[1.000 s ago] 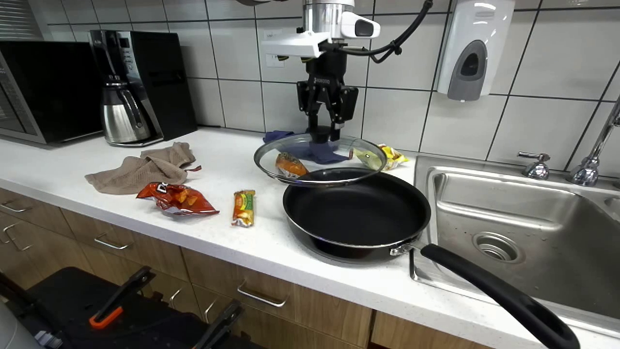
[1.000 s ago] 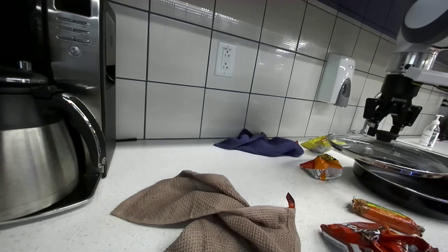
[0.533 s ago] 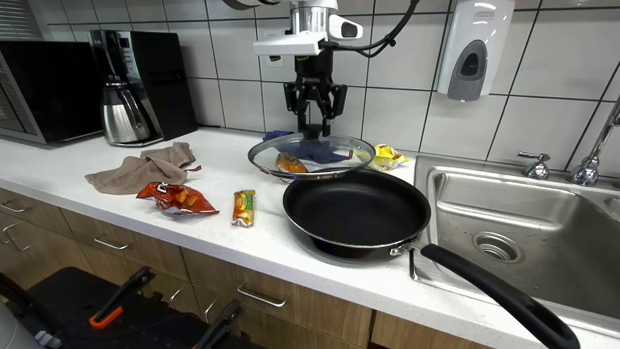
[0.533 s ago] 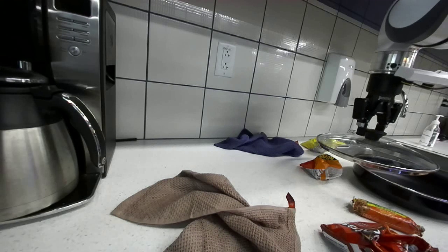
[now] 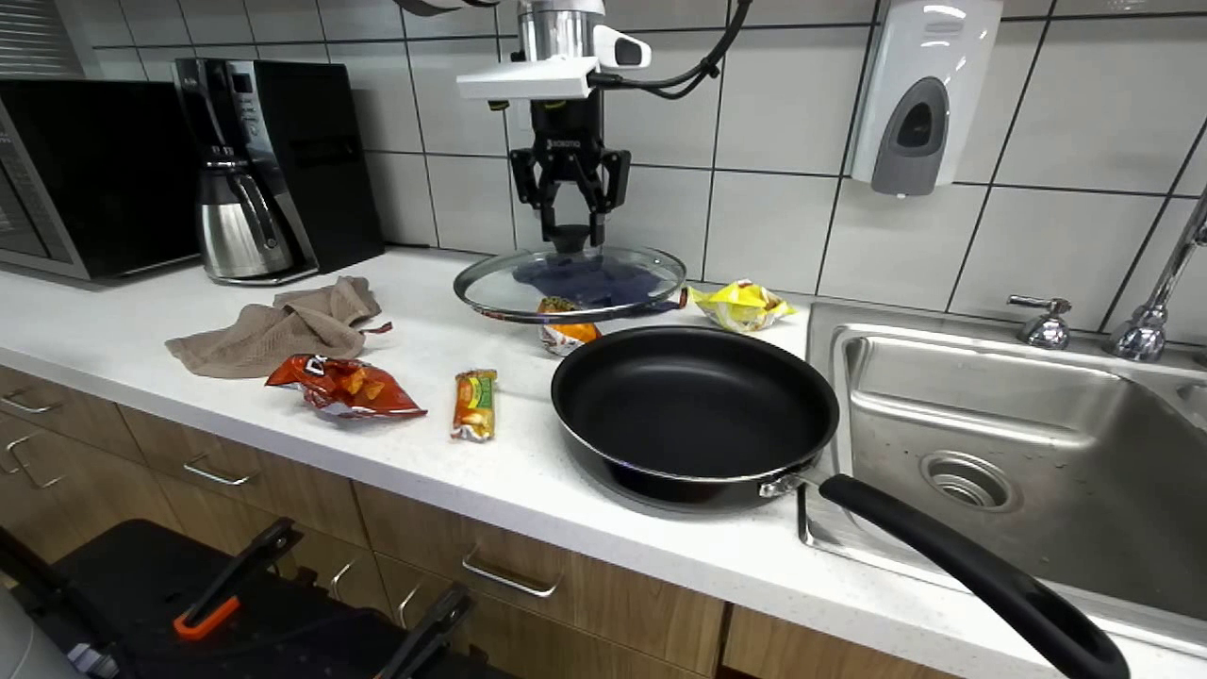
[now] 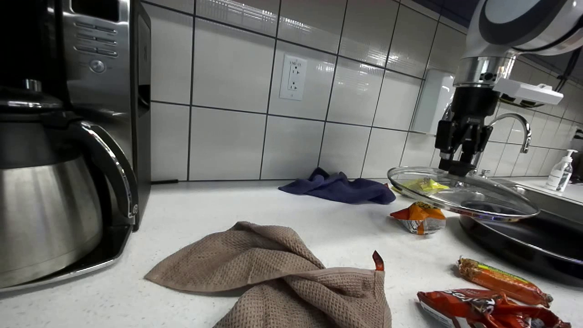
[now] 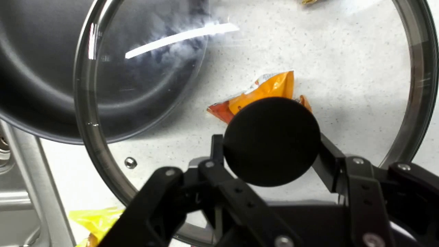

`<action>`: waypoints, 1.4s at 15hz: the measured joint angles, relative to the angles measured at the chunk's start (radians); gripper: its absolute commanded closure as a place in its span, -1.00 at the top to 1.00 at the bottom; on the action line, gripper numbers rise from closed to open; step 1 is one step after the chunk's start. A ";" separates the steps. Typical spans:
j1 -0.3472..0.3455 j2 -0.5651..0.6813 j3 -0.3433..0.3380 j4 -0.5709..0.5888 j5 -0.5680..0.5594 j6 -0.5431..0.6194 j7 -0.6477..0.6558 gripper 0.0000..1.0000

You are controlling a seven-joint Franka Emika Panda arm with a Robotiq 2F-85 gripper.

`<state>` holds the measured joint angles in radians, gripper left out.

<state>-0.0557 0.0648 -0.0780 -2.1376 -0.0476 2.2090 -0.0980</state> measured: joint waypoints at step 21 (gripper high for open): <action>0.156 0.237 0.139 0.232 -0.001 0.000 -0.027 -0.21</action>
<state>0.1005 0.3017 0.0610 -1.9059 -0.0484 2.2092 -0.1249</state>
